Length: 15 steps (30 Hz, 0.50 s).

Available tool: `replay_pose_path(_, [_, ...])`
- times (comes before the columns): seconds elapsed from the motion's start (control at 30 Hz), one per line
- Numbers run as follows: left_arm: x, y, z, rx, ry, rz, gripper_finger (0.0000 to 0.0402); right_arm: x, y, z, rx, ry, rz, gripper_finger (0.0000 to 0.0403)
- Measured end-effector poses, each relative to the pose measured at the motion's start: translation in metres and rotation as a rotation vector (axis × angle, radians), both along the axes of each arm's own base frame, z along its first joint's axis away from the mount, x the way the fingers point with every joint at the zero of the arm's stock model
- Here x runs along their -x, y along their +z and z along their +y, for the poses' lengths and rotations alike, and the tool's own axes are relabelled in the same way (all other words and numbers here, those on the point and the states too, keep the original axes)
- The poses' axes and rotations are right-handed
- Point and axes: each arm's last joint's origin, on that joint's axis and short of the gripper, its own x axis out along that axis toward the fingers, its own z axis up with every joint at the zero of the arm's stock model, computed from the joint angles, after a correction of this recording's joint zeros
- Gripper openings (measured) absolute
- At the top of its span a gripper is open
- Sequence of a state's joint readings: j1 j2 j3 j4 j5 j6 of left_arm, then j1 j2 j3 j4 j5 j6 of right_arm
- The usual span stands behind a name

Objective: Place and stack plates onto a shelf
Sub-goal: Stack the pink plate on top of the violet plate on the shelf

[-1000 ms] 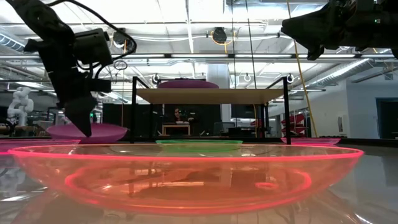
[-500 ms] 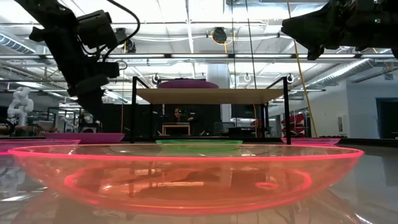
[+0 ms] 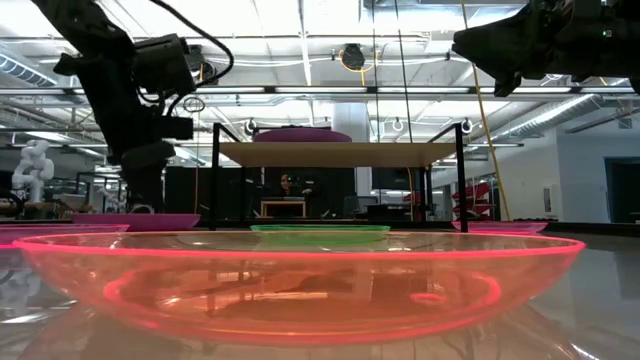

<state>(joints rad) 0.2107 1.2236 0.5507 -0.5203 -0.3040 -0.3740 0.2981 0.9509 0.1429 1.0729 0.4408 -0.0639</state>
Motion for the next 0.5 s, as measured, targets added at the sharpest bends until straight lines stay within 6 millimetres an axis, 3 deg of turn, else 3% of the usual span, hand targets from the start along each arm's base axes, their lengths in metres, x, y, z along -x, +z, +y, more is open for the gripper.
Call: replay_pose_path(0.5, [-0.009,-0.028,0.004,-0.027,0.041,0.131,0.0015,0.0,0.0,0.0,0.0,0.0,0.0,0.0089])
